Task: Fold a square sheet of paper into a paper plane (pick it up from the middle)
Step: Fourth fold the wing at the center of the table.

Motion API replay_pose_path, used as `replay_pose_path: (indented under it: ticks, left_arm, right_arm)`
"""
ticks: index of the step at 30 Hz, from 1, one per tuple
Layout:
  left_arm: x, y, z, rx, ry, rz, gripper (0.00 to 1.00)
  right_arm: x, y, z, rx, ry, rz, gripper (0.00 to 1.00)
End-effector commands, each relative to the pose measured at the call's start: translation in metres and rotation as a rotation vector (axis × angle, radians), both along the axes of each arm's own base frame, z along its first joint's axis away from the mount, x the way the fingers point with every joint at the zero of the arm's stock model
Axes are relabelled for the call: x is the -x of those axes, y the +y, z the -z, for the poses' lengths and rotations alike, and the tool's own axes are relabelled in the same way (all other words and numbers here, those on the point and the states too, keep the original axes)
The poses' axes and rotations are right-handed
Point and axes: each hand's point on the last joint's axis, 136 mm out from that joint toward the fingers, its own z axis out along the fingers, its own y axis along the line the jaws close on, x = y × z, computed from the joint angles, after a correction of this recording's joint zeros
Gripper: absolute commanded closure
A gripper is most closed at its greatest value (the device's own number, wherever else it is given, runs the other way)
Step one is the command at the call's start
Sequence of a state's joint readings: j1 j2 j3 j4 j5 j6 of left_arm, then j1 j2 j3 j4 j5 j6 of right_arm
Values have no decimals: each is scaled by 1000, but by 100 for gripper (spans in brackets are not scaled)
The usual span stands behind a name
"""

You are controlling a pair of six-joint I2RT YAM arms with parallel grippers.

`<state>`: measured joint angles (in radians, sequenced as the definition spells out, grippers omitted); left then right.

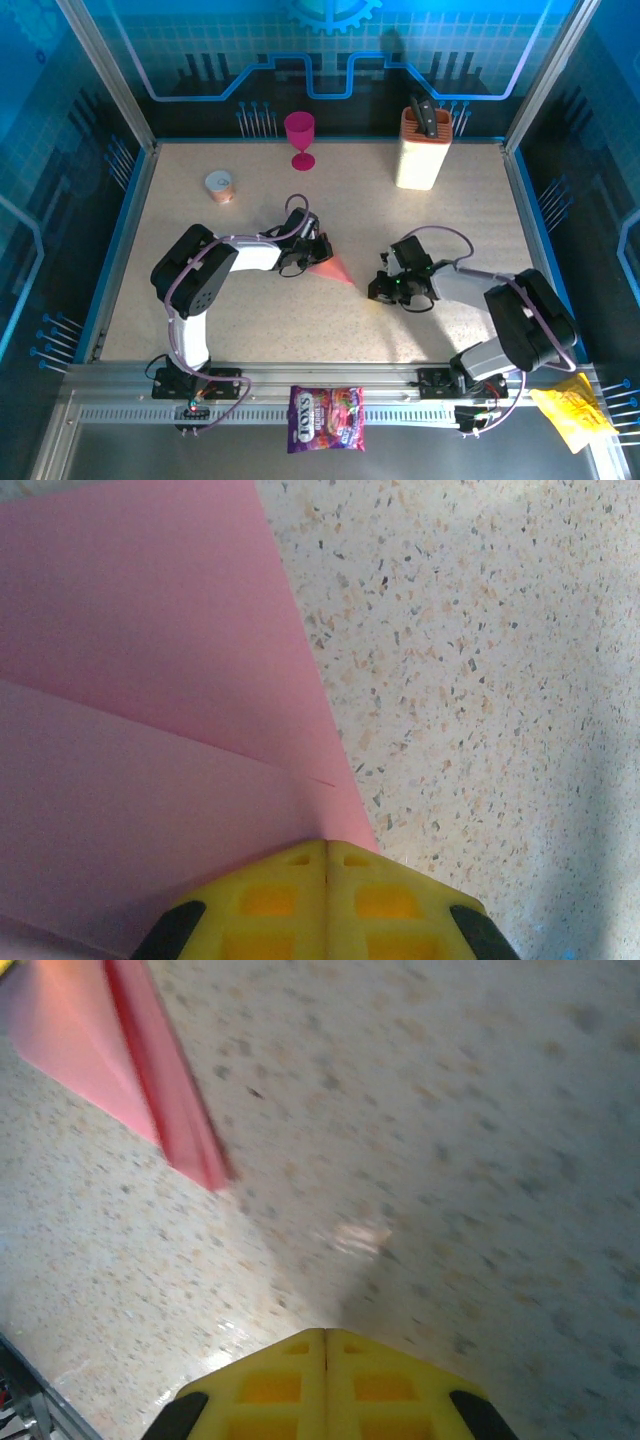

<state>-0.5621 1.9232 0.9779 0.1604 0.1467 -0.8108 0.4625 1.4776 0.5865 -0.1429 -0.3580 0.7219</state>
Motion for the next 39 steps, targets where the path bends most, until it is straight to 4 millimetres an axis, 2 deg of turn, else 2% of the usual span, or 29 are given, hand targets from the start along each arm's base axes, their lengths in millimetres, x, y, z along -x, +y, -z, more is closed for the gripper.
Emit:
replay_pose_path:
  ticks: [1,7,13,16,21,26,30,39]
  left_arm:
    - [35,51,69,-218,179,-58,100]
    - [38,53,69,-223,183,-58,100]
    - [40,55,70,-231,187,-57,100]
    - [40,55,71,-234,190,-56,100]
    - [40,55,71,-230,189,-55,100]
    - [34,54,63,-216,171,-62,100]
    - [24,62,57,-209,159,-89,100]
    - [7,86,51,-196,152,-135,100]
  right_arm:
    - [-10,21,-10,6,1,-53,100]
    - [-34,56,-17,-22,-29,-90,100]
    - [-46,68,2,-26,-1,-85,100]
    - [-42,62,17,1,21,-80,100]
    - [-26,35,40,12,75,-24,100]
    - [-10,12,59,-15,165,46,100]
    - [-1,0,68,43,216,59,100]
    - [11,-14,82,120,283,67,100]
